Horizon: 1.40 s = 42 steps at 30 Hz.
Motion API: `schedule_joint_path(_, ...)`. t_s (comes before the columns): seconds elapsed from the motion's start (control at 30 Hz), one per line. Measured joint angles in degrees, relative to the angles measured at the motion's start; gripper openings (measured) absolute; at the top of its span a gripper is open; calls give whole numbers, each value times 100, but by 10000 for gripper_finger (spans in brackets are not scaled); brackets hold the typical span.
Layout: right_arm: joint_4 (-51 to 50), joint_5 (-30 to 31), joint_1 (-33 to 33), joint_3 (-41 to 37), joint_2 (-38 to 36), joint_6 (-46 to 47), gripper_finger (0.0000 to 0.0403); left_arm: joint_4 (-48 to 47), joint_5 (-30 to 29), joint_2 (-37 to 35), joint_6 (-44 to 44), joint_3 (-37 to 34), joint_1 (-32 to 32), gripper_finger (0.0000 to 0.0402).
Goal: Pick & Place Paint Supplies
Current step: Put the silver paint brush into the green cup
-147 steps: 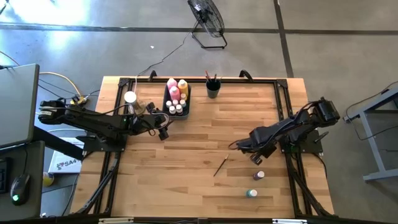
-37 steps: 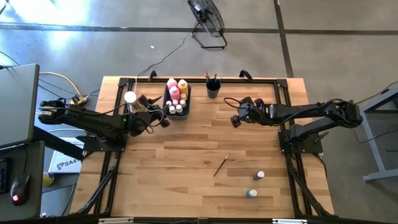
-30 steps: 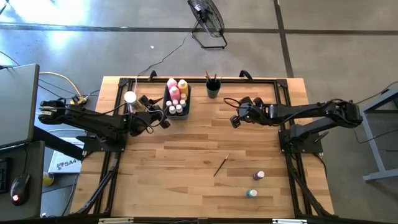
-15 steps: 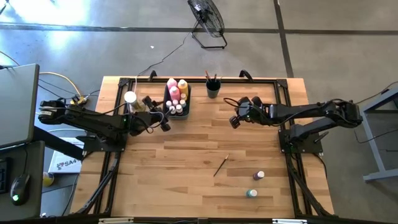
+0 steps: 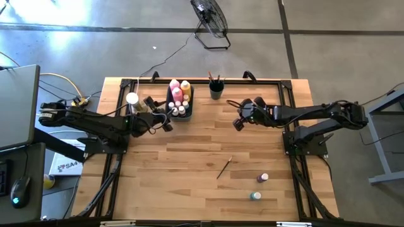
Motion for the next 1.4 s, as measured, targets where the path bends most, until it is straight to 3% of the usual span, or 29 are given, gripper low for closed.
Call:
schedule_joint_path(0.2, 133, -55, 0, 0, 0, 1, 2, -37, 1157, -12, -71, 0, 895, 193)
schedule_joint_path(0.47, 128, -884, 0, 0, 0, 52, 2, 7, 2343, -12, -417, 0, 1671, 117)
schedule_joint_path(0.57, 179, -1159, 0, 0, 0, 46, 2, 43, 2504, -12, -492, 0, 1652, 101)
schedule_joint_path(0.8, 529, -1184, 0, 0, 2, 44, 2, 44, 2951, -12, -507, 0, 1652, 90)
schedule_joint_path(1.13, 1084, -1199, -2, 0, 2, 2, 2, 5, 2962, -12, -327, 0, 1652, 90)
schedule_joint_path(1.27, 1399, -1527, -2, -2, 2, -147, 2, 5, 2962, -12, -336, 0, 1652, 90)
schedule_joint_path(1.33, 1648, -1450, 56, -2, 2, -324, 2, 6, 2961, -12, -338, 0, 1652, 90)
schedule_joint_path(1.4, 1804, -987, 157, 14, 2, -484, 2, 5, 2959, -12, -340, 0, 1652, 90)
